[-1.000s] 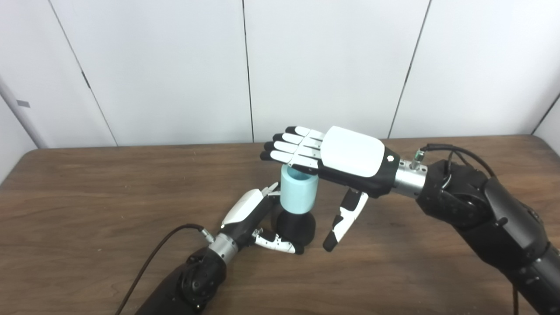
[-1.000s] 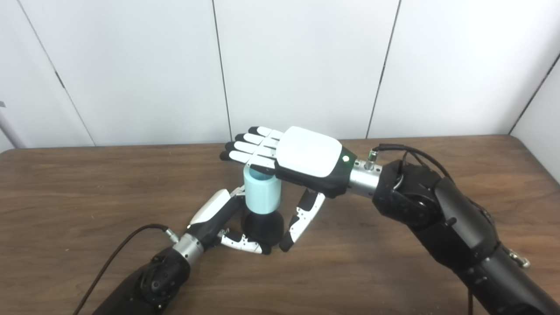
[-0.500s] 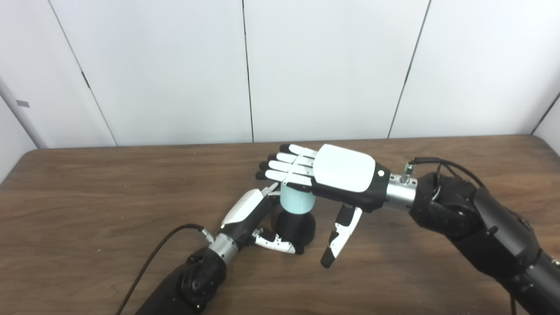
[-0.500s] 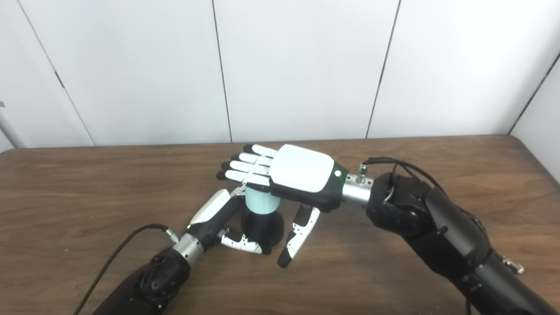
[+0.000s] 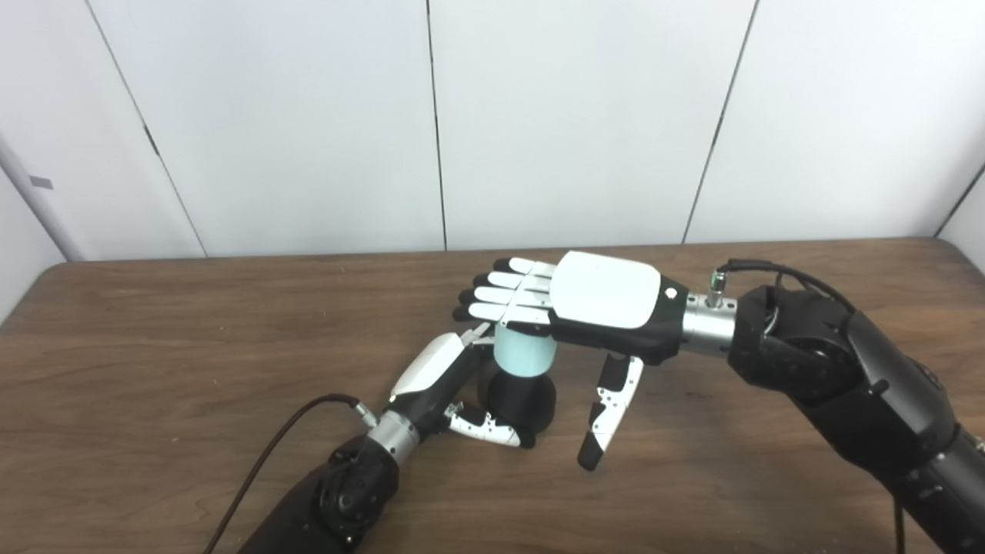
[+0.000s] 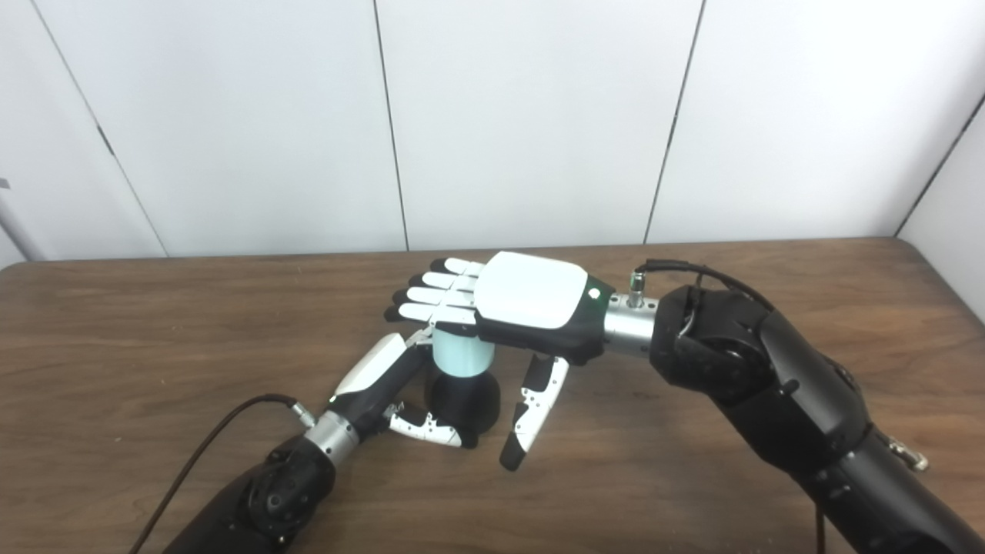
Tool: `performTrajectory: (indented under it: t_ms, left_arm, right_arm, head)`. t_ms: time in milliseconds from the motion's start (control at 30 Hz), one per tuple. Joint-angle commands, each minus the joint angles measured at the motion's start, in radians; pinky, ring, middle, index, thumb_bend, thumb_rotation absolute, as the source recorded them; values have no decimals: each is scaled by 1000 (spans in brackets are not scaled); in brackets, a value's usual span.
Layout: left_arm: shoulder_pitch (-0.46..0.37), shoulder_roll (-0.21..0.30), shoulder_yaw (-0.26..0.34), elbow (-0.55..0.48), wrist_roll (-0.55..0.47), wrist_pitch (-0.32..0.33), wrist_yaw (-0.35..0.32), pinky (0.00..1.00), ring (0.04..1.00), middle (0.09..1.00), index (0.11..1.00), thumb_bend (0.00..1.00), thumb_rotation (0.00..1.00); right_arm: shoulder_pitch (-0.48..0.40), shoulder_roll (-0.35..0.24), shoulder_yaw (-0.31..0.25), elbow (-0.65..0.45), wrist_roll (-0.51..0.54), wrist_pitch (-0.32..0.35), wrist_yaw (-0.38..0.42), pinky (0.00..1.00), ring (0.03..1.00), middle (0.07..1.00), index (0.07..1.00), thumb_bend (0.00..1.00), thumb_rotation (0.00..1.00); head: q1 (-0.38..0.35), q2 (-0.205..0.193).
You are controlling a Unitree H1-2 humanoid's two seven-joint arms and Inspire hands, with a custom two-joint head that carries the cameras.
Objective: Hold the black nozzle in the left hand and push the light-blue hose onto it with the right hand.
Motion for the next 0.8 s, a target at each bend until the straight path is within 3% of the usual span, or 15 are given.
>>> performTrajectory:
  t_ms: [0,433,767]
  left_arm:
    - [90,22,-73,62,94,99,-120,1000,1000,793,483,519,77]
    - [88,18,-72,71,91,91,-115,1000,1000,793,483,518,76]
    - [91,21,-71,65,89,97,-119,1000,1000,793,483,518,76]
  right_arm:
    - [-21,-3,-27,-24,-4,-21,-31,1000,1000,1000,1000,920,761]
    - [-28,-13,-5,-18,-42,-24,-225,1000,1000,1000,1000,863,748]
    - [-27,-20,14,-15,-67,-24,-301,1000,1000,1000,1000,848,713]
  head:
    - [-1,0]
    - [0,-1]
    - [-2,1]
